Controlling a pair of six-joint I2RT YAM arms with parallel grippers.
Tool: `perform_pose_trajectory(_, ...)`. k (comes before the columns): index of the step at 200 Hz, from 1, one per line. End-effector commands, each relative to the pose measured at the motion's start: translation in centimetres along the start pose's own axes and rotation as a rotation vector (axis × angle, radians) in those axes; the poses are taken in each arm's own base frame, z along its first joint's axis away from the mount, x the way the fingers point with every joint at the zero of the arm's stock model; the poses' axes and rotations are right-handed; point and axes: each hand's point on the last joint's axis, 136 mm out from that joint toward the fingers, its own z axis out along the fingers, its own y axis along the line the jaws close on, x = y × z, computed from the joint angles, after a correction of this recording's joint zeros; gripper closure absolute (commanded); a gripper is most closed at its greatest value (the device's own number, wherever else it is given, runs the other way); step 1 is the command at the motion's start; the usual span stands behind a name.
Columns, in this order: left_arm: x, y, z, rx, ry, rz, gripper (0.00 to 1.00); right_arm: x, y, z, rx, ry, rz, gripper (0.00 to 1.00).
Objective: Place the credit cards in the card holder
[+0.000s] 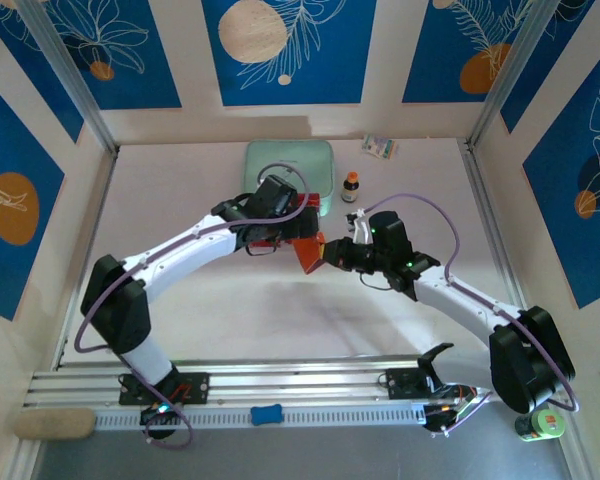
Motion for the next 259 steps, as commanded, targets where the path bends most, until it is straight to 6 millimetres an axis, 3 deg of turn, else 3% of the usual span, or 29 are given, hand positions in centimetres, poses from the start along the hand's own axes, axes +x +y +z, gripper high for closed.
perform_pose_trajectory(1, 1.2, 1.5, -1.5, -0.042, 0.001, 0.024, 0.00, -1.6, -0.5, -0.6, 0.024, -0.063, 0.006, 1.00)
perform_pose_trajectory(40, 3.2, 3.7, -2.0, -0.070, 0.008, 0.015, 0.00, -1.8, -1.2, -0.9, 0.037, -0.073, 0.026, 1.00)
perform_pose_trajectory(94, 7.9, 7.8, 0.7, -0.179, 0.125, 0.046, 0.00, -1.4, -0.6, -1.0, 0.002, -0.065, 0.043, 1.00)
perform_pose_trajectory(124, 8.6, 9.8, 0.8, -0.261, 0.140, 0.085, 0.00, -0.7, -0.4, -1.0, 0.003, -0.060, 0.049, 1.00)
perform_pose_trajectory(148, 7.0, 8.8, -0.5, -0.233, 0.098, 0.088, 0.00, 0.2, -0.6, -0.6, 0.026, -0.053, 0.057, 1.00)
perform_pose_trajectory(215, 2.3, 2.7, -6.0, 0.014, -0.048, 0.012, 0.00, 2.1, -1.5, 0.7, 0.147, -0.059, 0.078, 1.00)
perform_pose_trajectory(259, 2.2, 0.5, -6.2, 0.101, -0.056, -0.036, 0.00, 2.4, -1.4, 1.0, 0.177, -0.060, 0.067, 1.00)
